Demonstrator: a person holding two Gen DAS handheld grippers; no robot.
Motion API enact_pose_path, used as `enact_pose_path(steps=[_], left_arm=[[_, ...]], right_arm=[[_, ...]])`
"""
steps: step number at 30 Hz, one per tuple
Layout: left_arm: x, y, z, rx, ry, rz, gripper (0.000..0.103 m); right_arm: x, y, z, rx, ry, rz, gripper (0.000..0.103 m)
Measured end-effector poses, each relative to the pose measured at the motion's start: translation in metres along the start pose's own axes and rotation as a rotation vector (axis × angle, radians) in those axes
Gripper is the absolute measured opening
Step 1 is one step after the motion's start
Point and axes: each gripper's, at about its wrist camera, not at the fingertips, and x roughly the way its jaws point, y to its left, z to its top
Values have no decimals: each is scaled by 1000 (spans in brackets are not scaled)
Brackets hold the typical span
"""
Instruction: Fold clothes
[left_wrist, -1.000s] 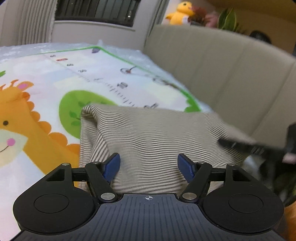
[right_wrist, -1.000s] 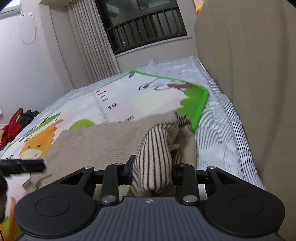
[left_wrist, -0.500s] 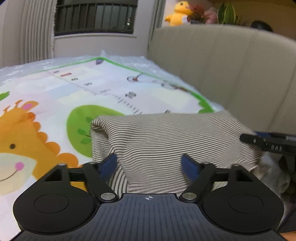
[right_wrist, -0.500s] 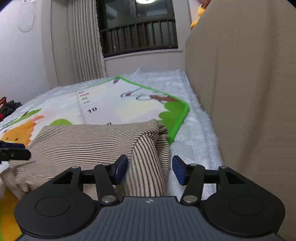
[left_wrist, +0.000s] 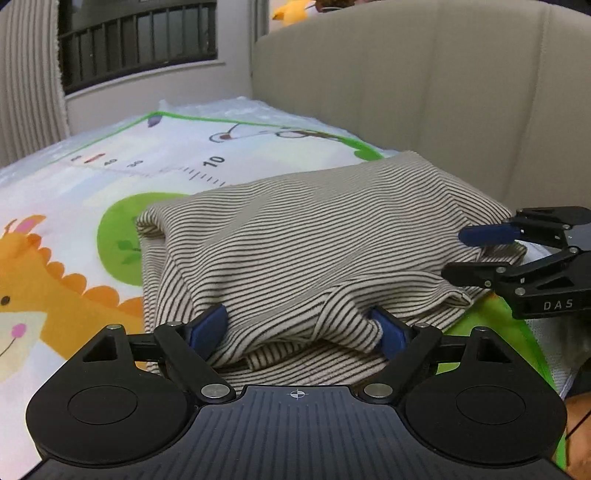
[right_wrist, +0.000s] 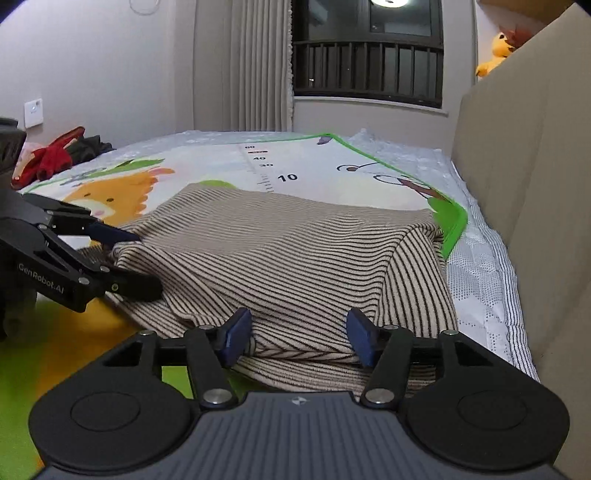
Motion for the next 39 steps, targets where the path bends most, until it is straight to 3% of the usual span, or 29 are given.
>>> enact_pose_path(steps=[6,11,15,18,21,23,24,25,28,31,35,39], left_arm=[[-9,-2,-3,-42,-14,-40,96],[-31,10,7,-205,-18,-131,97],[-47,10,10,-291,-27,-229,98],[-41,9,4,-365,43,-308,98],[-28,11,-7,-439,117,-365,98],[-21,14,-12,-457,130,-358,98],[-18,19,-13,-469,125,-357,98],[-15,23,-12,-481,115,-355,98],[-8,37,-3,-476,82,-301,98],[-2,55,9,-463,40,-205,98],[2,88,22,-474,-21,-21,98],[-8,120,21,-570,-48,40,98]], right_arm=[[-3,2,-4,11,-8,5,60],[-23,-11,10,138,-24,14,61],[-52,-31,29,218,-134,-89,77],[-40,-51,29,237,-81,-158,84],[-11,-68,10,314,59,-157,84],[-5,-74,-4,387,81,-104,82],[-8,-72,-6,407,69,-81,70],[-11,-70,-5,408,62,-49,46],[-23,-59,-1,388,60,-4,36],[-35,-45,4,359,65,24,35],[-44,-6,-4,317,115,139,35],[-52,25,-1,246,122,272,41]])
